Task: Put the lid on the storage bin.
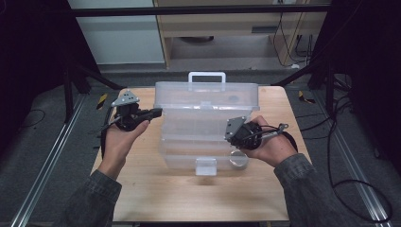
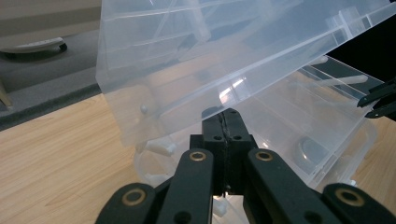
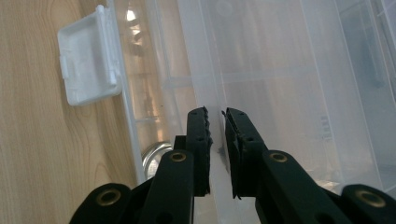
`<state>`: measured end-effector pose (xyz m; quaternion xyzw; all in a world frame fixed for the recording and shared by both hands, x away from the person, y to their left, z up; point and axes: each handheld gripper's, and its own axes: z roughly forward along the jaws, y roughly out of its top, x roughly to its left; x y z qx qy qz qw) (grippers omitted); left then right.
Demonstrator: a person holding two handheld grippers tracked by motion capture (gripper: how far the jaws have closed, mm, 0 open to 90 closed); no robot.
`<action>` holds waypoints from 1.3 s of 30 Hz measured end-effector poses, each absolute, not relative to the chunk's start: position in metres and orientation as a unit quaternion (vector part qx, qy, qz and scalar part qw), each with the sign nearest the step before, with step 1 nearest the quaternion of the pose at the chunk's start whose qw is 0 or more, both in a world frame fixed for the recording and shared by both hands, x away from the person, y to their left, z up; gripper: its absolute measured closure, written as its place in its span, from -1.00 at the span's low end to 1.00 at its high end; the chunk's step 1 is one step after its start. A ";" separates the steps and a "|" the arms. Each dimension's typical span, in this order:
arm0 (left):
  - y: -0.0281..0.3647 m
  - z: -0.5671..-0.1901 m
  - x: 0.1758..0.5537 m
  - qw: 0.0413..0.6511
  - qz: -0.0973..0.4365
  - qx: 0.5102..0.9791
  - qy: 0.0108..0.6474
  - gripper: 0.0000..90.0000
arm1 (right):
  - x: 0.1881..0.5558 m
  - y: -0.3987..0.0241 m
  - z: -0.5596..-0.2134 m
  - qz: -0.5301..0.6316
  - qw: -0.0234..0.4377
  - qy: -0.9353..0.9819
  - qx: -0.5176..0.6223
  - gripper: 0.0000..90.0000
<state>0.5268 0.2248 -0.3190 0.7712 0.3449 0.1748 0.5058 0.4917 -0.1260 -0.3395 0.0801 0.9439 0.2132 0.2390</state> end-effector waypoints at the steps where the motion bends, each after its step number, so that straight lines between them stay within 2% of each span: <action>1: 0.225 -0.319 0.527 0.506 0.175 0.771 0.345 1.00 | 0.492 -0.126 -0.340 0.214 0.240 0.943 0.082 0.78; 5: 0.225 -0.319 0.527 0.504 0.173 0.773 0.343 1.00 | 0.491 -0.126 -0.340 0.214 0.235 0.944 0.089 0.74; 10: 0.225 -0.319 0.526 0.502 0.175 0.776 0.340 1.00 | 0.488 -0.130 -0.336 0.227 0.240 0.939 0.096 0.47; 22: 0.225 -0.321 0.522 0.499 0.171 0.781 0.334 1.00 | 0.470 -0.144 -0.328 0.257 0.267 0.918 0.138 0.00; 35: 0.224 -0.326 0.519 0.497 0.167 0.785 0.330 1.00 | 0.451 -0.163 -0.318 0.271 0.280 0.899 0.200 -0.34; 39: 0.224 -0.329 0.517 0.495 0.163 0.787 0.329 1.00 | 0.444 -0.171 -0.317 0.275 0.287 0.891 0.217 -0.33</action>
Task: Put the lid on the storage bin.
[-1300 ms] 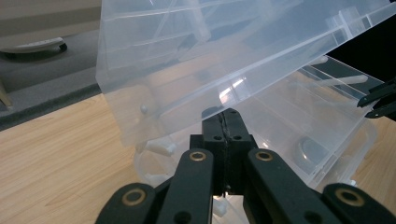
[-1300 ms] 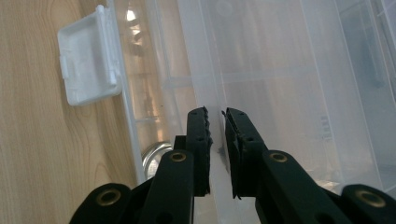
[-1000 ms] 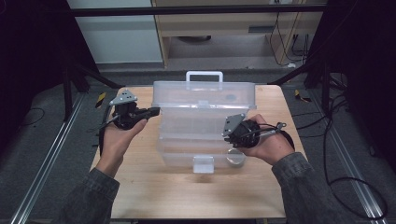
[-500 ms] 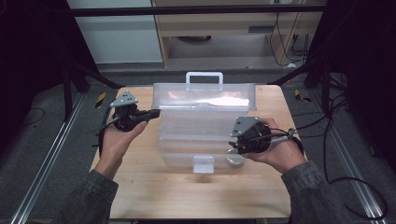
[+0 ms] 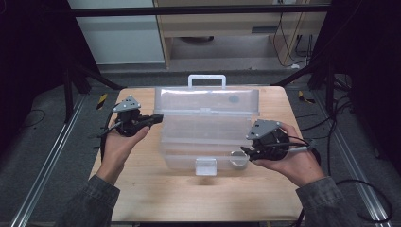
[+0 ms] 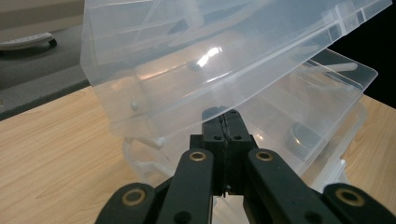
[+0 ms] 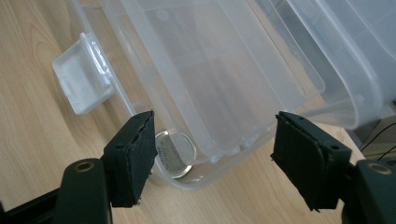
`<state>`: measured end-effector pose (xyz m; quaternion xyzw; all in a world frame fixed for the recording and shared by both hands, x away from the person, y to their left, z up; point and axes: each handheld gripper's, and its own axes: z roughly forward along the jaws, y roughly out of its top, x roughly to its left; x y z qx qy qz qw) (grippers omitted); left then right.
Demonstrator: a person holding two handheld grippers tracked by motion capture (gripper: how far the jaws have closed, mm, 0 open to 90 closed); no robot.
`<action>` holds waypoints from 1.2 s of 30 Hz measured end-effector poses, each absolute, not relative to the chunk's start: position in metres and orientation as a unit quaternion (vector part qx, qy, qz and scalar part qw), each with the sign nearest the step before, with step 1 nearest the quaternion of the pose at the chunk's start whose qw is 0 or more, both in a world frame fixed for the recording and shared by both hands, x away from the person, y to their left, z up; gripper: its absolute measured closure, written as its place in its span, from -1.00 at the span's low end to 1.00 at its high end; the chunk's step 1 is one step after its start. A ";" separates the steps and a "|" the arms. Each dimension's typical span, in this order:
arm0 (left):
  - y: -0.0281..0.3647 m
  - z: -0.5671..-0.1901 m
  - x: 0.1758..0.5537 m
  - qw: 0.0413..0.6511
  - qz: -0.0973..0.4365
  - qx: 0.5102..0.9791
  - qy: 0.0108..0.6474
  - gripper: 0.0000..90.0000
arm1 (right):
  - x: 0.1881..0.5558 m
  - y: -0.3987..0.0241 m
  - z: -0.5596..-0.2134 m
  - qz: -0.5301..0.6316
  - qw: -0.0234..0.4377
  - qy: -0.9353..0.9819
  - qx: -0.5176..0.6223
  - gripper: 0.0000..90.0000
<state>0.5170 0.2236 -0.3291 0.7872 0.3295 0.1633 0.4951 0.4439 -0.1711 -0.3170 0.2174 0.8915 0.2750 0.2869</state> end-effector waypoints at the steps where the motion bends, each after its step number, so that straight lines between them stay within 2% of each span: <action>1: 0.224 -0.330 0.517 0.495 0.164 0.788 0.329 1.00 | 0.442 -0.173 -0.317 0.275 0.288 0.890 0.220 -0.33; 7: 0.223 -0.333 0.514 0.493 0.160 0.790 0.327 1.00 | 0.435 -0.184 -0.317 0.279 0.290 0.884 0.238 -0.32; 27: 0.224 -0.344 0.508 0.498 0.155 0.794 0.311 1.00 | 0.435 -0.219 -0.332 0.277 0.305 0.861 0.300 0.08; 36: 0.226 -0.347 0.501 0.494 0.146 0.795 0.318 1.00 | 0.437 -0.227 -0.339 0.272 0.304 0.856 0.317 0.17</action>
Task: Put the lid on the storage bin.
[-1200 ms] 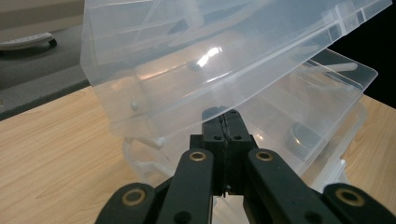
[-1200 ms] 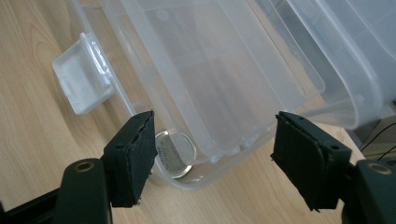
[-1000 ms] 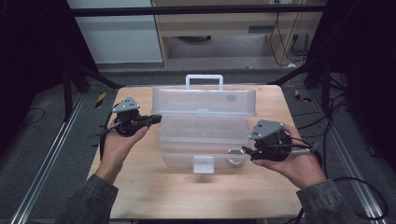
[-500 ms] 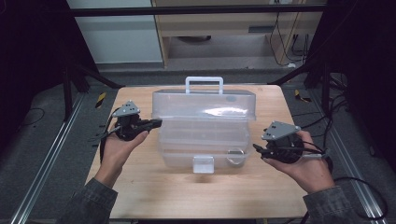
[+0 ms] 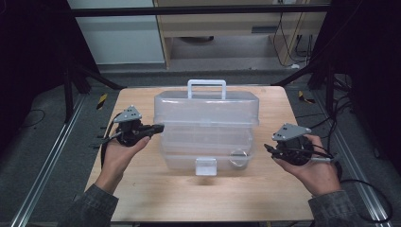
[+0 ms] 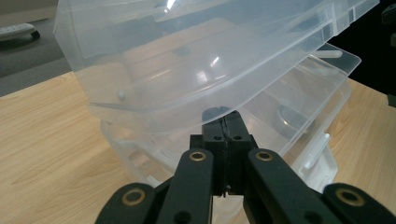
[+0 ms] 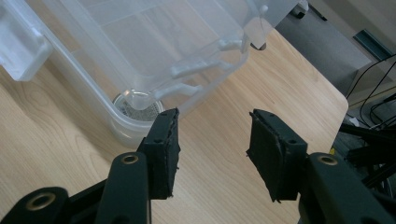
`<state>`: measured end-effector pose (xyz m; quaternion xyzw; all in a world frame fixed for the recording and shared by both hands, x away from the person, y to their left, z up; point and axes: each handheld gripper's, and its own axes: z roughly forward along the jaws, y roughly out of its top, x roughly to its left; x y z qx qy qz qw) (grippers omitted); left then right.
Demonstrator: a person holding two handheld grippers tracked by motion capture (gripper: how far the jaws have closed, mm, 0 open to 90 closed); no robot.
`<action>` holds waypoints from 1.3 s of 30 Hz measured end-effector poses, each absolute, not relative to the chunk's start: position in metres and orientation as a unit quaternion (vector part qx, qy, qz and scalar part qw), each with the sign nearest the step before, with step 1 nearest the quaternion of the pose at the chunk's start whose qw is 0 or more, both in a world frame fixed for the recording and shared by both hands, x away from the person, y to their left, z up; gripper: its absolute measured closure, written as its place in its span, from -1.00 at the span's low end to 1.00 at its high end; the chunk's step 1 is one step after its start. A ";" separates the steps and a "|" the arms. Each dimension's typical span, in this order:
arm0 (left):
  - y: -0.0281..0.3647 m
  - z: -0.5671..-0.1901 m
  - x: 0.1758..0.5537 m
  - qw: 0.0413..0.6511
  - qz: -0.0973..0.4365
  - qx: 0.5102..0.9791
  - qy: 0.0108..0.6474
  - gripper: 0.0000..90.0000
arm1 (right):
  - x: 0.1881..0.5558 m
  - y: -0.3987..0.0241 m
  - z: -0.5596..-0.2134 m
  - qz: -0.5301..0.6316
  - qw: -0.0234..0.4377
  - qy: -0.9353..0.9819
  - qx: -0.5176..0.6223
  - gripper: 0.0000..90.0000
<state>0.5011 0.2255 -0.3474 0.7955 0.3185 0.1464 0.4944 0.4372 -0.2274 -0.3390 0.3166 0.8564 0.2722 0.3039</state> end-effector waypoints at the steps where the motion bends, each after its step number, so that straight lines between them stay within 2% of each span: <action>1: 0.226 -0.348 0.500 0.495 0.145 0.795 0.318 1.00 | 0.437 -0.228 -0.339 0.272 0.303 0.857 0.317 0.17; 39: 0.227 -0.361 0.486 0.497 0.135 0.798 0.312 1.00 | 0.436 -0.242 -0.358 0.255 0.293 0.855 0.344 0.15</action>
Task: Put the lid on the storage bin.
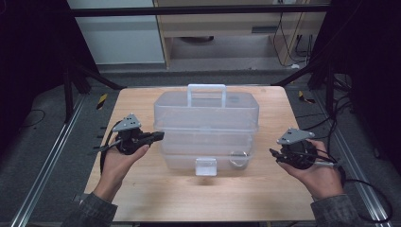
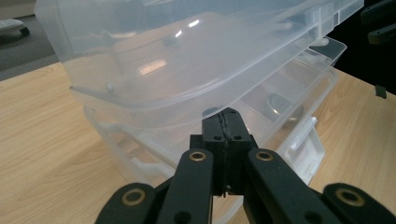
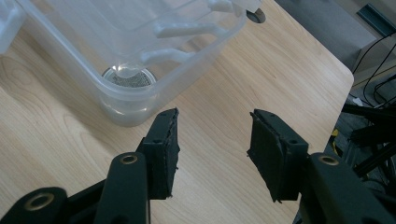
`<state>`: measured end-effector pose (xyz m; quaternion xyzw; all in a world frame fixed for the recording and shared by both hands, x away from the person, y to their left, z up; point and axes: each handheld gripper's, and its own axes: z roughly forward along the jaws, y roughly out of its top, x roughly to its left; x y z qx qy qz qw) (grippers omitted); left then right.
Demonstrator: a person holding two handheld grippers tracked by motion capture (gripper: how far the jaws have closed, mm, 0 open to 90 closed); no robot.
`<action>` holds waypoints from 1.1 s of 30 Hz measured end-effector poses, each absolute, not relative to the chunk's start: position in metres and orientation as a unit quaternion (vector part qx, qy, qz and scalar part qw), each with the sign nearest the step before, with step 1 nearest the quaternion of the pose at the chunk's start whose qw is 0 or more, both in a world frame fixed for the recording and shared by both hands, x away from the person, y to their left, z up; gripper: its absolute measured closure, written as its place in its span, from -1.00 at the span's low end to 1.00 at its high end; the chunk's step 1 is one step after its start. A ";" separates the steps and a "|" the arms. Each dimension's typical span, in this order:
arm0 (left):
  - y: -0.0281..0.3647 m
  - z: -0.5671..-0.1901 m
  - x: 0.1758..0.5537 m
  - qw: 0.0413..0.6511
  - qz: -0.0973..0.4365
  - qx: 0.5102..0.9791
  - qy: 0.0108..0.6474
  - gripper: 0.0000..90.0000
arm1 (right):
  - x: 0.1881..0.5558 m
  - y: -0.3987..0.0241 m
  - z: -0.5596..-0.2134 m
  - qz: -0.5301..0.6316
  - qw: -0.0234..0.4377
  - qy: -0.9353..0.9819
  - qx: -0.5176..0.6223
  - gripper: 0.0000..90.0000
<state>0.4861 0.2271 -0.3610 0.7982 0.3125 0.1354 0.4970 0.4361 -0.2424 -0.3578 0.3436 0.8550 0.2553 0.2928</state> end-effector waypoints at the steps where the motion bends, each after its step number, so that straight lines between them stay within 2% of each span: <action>1: 0.227 -0.361 0.486 0.497 0.135 0.798 0.313 1.00 | 0.436 -0.242 -0.358 0.255 0.292 0.855 0.344 0.15; 21: 0.225 -0.367 0.479 0.497 0.129 0.800 0.309 1.00 | 0.435 -0.247 -0.366 0.252 0.285 0.855 0.352 0.14; 33: 0.233 -0.376 0.448 0.508 0.123 0.796 0.305 0.99 | 0.434 -0.252 -0.374 0.247 0.277 0.856 0.359 0.13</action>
